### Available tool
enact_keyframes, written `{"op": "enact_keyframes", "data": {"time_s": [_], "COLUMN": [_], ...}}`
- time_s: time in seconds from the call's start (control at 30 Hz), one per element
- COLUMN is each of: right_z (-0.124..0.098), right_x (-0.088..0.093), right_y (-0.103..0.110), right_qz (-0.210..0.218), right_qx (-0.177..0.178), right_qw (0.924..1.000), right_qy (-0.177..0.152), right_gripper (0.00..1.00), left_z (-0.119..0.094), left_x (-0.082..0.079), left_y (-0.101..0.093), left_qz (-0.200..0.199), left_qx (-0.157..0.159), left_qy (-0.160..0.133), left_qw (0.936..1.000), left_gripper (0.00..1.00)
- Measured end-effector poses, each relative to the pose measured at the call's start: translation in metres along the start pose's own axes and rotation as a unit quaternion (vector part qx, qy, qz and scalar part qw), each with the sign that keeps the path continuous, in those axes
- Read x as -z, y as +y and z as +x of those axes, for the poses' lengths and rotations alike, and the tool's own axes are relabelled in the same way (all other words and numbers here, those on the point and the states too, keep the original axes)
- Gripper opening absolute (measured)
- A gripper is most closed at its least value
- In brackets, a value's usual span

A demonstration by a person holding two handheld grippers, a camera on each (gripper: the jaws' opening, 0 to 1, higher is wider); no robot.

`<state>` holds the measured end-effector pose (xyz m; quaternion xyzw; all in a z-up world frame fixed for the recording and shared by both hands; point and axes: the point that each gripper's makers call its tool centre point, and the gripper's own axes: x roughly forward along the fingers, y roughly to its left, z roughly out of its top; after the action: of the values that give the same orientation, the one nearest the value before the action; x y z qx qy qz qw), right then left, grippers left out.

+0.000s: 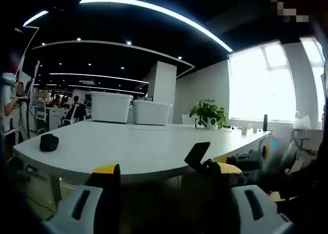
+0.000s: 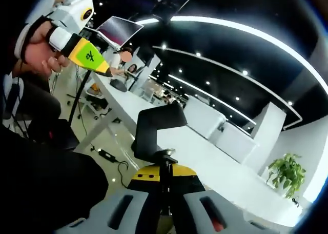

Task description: Clamp the fixed fixture on the desktop, loosen the retaining clip, secure it to the edge of the desk, and tighten the retaining clip.

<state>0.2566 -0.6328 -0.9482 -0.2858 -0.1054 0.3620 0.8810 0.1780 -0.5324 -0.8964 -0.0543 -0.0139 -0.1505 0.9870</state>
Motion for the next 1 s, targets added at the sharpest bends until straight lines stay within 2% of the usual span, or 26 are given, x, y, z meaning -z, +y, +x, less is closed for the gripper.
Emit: {"op": "enact_keyframes", "data": {"time_s": [0.17,0.27,0.53,0.67,0.73,0.8,0.83,0.87,0.93,1.0], "right_z": [0.004,0.006,0.012,0.018,0.020,0.021,0.023,0.023,0.024,0.024], "right_x": [0.014,0.016,0.030,0.042,0.044,0.046,0.047,0.048,0.050,0.052], "right_y": [0.006,0.001,0.007,0.004,-0.001,0.001,0.003,0.003,0.004,0.004], "right_qz": [0.047,0.102,0.135,0.179,0.190,0.210,0.205,0.204,0.225,0.230], "right_qx": [0.006,0.029,0.032,0.038,0.049,0.049,0.049,0.049,0.047,0.047], "right_qw": [0.9987,0.9943,0.9903,0.9829,0.9803,0.9761,0.9772,0.9775,0.9731,0.9717], "right_qy": [0.017,0.003,0.011,0.021,0.022,0.023,0.022,0.023,0.023,0.023], "right_gripper": [0.02,0.02,0.02,0.02,0.02,0.02,0.02,0.02,0.02,0.02], "left_z": [0.001,0.002,0.010,0.015,0.017,0.019,0.021,0.022,0.025,0.025], "left_x": [-0.002,-0.001,0.010,0.012,0.000,0.004,0.004,0.006,0.008,0.013], "left_y": [0.001,-0.001,-0.013,-0.024,-0.032,-0.034,-0.035,-0.036,-0.035,-0.035], "left_qz": [-0.002,-0.006,0.001,0.004,0.031,0.018,0.008,0.000,-0.001,0.010], "left_qx": [0.007,0.015,0.039,0.059,0.073,0.082,0.085,0.092,0.092,0.099], "left_qy": [-0.013,-0.013,-0.005,-0.008,-0.053,-0.042,-0.044,-0.041,-0.035,-0.024], "left_qw": [0.9999,0.9998,0.9992,0.9982,0.9954,0.9956,0.9954,0.9949,0.9951,0.9947], "left_gripper": [0.73,0.75,0.82,0.86,0.85,0.85,0.85,0.83,0.75,0.60]}}
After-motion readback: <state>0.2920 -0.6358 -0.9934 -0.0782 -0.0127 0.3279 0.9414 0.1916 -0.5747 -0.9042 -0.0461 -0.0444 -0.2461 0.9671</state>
